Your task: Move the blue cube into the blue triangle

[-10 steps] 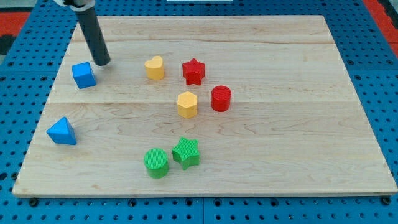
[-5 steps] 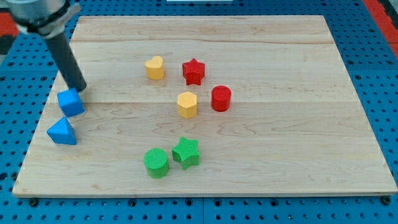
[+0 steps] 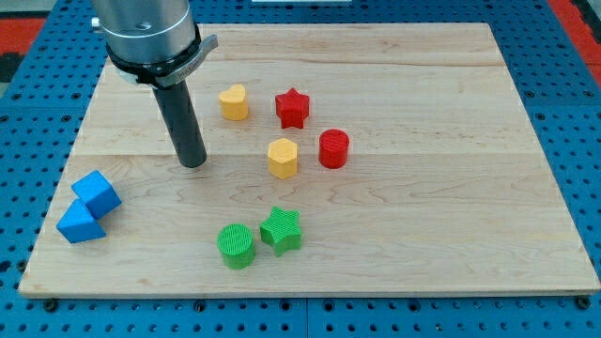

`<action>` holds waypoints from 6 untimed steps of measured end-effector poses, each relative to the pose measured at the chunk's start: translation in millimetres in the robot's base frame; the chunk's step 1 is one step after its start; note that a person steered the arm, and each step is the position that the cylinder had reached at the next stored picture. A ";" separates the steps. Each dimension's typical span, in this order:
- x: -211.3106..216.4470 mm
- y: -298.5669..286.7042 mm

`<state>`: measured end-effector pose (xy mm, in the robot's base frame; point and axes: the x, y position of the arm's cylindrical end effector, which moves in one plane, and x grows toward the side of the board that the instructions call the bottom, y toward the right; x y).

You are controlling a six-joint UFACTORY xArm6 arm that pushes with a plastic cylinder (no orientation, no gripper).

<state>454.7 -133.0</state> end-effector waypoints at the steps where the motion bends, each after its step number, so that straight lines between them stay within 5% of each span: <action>1: 0.0 1.3; 6: 49.8 -17.7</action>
<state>504.6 -150.7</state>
